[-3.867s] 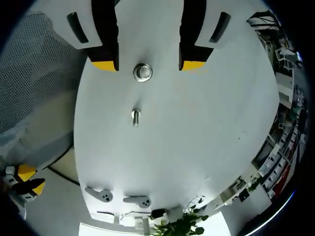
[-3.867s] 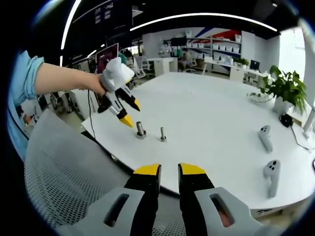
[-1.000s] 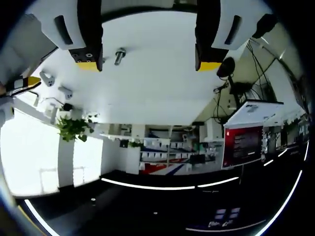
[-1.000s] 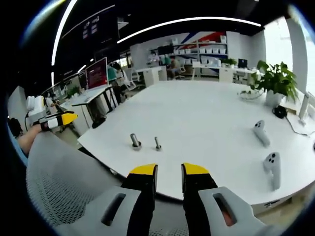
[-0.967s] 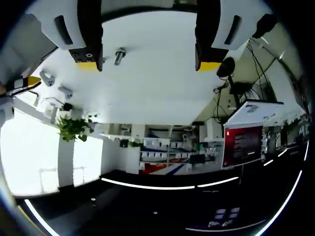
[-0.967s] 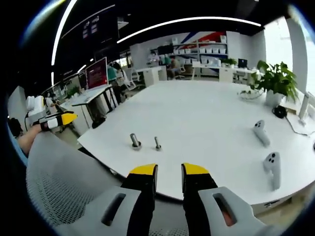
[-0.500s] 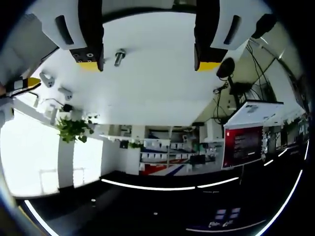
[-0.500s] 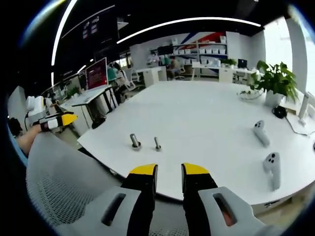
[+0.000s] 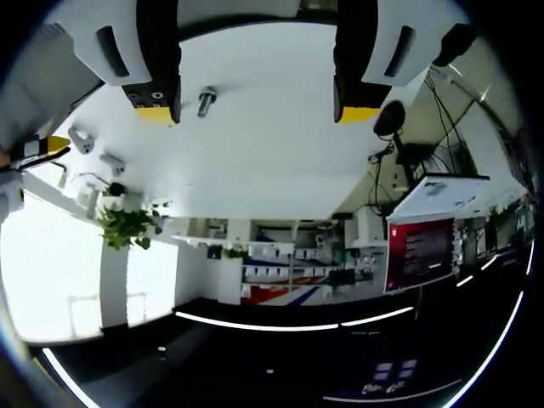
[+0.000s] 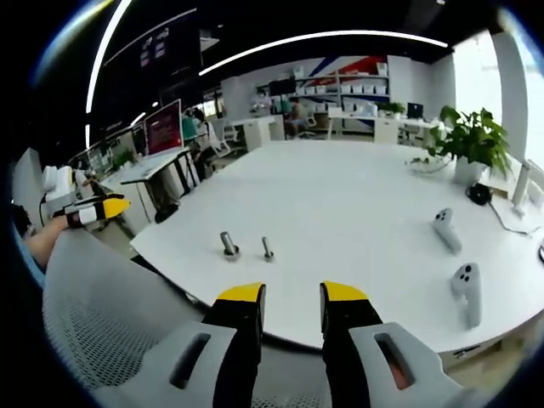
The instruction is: Place the washer onto the threaded stud by aligning its center hole with the stud, sliding it down to the base, and recovering from edge contact or off-axis alignment until the washer reaches the visible bottom stop.
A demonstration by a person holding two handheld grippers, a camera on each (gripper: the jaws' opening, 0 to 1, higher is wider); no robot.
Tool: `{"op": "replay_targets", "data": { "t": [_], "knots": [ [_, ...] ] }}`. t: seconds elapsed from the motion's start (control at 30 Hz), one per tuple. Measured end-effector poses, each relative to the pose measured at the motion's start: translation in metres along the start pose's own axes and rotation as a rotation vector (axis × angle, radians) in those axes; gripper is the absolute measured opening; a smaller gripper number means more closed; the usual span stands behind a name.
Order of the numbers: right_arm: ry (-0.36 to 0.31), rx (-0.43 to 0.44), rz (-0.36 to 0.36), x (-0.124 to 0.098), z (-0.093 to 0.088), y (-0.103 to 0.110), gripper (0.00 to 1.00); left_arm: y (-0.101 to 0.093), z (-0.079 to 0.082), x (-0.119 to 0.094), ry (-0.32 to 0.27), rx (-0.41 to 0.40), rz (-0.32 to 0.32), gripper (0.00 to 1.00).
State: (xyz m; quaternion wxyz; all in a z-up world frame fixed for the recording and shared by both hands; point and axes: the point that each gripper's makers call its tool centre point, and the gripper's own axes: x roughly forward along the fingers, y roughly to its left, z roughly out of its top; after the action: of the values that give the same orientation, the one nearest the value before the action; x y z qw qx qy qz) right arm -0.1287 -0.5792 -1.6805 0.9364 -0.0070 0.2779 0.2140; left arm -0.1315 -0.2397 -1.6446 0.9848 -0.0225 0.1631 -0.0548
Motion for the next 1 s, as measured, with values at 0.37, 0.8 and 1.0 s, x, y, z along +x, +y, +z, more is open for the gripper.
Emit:
{"op": "replay_targets", "data": {
  "t": [0.37,0.8,1.0],
  "knots": [
    [0.003,-0.003,-0.005,0.0001,-0.0003,-0.0009,0.29,0.0001,-0.0001,-0.0001,0.000,-0.001,0.000,0.72],
    [0.022,-0.009,-0.012,0.0006,-0.0028,-0.0025,0.33,-0.0005,-0.0008,0.0000,0.006,0.002,-0.002,0.72],
    [0.050,-0.011,-0.018,0.0012,-0.0069,-0.0036,0.37,-0.0005,-0.0018,0.0003,0.011,0.004,-0.003,0.72]
  ]
}}
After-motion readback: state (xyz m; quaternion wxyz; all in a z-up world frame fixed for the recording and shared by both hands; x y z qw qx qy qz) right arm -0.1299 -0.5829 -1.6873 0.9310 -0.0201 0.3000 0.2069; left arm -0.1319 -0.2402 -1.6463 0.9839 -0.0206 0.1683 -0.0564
